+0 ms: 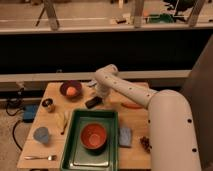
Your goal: Place eraser in red bowl
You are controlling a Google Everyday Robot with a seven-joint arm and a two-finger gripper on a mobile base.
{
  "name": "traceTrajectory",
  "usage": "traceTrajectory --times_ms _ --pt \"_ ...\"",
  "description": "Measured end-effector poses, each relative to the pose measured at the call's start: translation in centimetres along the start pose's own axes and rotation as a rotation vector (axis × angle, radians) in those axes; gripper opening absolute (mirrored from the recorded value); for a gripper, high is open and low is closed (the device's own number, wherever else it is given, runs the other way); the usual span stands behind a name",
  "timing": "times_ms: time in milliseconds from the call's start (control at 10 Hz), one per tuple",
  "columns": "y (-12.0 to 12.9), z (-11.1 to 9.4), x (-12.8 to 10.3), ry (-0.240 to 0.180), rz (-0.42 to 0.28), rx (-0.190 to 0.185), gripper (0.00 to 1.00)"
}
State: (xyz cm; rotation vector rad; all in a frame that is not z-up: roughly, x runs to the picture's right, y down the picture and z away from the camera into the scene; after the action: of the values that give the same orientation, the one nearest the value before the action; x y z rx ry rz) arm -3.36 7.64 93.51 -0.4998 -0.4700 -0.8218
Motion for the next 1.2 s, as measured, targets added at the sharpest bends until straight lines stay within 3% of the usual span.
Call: traceTrajectory --times_ms 600,1200 --pt "0.1 1.0 0.5 0.015 0.011 -0.059 0.8" --pt "0.4 1.7 0.8 0.021 0.01 -0.088 0.8"
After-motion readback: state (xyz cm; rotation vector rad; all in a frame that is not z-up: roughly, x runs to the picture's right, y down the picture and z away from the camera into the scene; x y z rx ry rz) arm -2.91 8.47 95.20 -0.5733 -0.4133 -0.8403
